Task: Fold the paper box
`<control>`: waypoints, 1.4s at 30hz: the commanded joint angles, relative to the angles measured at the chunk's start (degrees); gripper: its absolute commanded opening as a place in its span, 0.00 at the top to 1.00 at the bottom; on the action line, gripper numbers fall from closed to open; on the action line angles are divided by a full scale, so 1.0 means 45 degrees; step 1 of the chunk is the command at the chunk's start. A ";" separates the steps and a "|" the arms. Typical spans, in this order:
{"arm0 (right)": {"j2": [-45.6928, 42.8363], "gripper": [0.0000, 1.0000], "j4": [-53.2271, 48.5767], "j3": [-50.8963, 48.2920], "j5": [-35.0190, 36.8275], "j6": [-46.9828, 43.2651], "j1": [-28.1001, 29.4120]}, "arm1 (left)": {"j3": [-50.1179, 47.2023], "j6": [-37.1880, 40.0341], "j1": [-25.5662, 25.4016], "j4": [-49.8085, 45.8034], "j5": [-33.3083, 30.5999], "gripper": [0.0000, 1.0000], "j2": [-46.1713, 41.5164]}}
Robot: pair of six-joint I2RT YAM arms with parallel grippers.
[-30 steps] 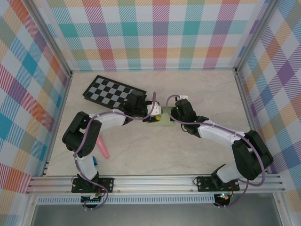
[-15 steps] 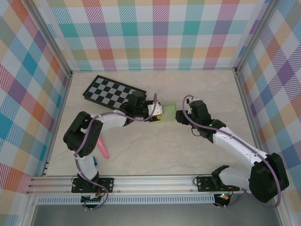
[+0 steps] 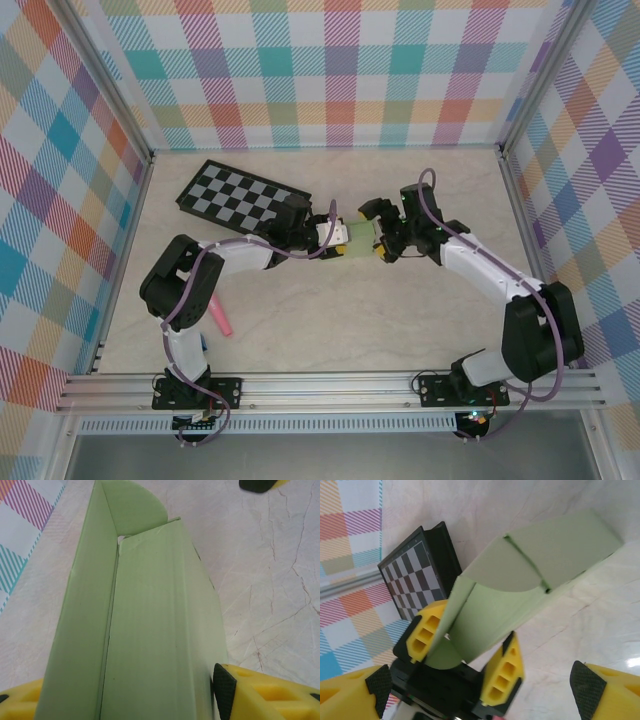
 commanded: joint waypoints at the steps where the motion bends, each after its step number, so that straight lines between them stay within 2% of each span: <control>1: 0.0291 0.06 0.0412 0.0135 0.0735 0.2274 0.0073 | 0.0371 -0.0422 -0.0096 0.0246 0.0091 0.39 0.0355; 7: 0.1202 0.09 0.1557 -0.0087 0.0819 0.3736 0.0191 | 0.0445 -0.0619 -0.0095 0.0319 0.0169 0.39 0.0455; 12: 0.2011 0.16 0.2095 -0.0010 0.1239 0.3791 0.0311 | 0.0556 -0.0763 -0.0096 0.0275 0.0195 0.39 0.0554; 17: 0.2181 0.33 0.2210 -0.0043 0.1619 0.3402 0.0459 | 0.0625 -0.0956 -0.0090 0.0302 0.0187 0.39 0.0631; 23: 0.1327 0.54 0.1863 -0.0692 0.3295 0.2885 0.0830 | 0.0767 -0.1334 -0.0047 0.0311 0.0295 0.38 0.0706; 31: 0.1829 0.56 0.3180 -0.1741 0.3656 0.2466 0.0880 | 0.0603 -0.1767 0.0058 0.0312 0.0864 0.33 0.0267; 38: 0.2167 0.60 0.3146 -0.1384 0.4343 0.1872 0.0875 | 0.0017 -0.2814 0.0493 0.0532 0.1954 0.27 -0.0594; 42: 0.2472 0.65 0.3296 -0.1279 0.4509 0.1561 0.0875 | -0.0494 -0.5290 0.0768 0.1073 0.1355 0.23 -0.1719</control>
